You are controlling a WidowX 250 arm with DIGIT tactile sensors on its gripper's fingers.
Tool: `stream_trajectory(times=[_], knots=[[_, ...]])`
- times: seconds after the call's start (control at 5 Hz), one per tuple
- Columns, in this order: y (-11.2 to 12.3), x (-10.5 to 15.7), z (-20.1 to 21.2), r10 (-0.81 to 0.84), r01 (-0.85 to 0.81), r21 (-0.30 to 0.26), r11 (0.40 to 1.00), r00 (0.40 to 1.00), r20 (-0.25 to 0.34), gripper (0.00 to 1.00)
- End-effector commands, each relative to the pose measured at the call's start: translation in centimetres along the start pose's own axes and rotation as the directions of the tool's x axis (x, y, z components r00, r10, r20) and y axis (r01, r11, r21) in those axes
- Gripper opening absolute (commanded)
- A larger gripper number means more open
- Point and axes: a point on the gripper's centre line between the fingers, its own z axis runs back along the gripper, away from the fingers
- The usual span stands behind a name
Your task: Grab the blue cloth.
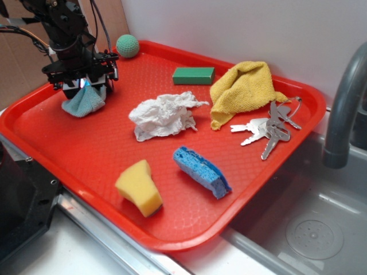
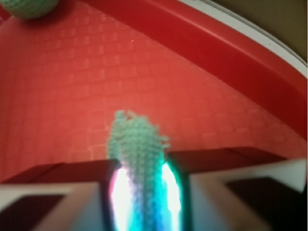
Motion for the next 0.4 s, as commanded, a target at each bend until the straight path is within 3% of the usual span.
stream_trajectory(times=[0.0,0.2], knots=[[2.1,-1.3,-0.4,-0.082,0.082,-0.010,0.997,0.995,-0.062,0.00],[2.9,-1.1,1.2,-0.244,0.234,-0.102,0.967,0.964,-0.104,0.00]])
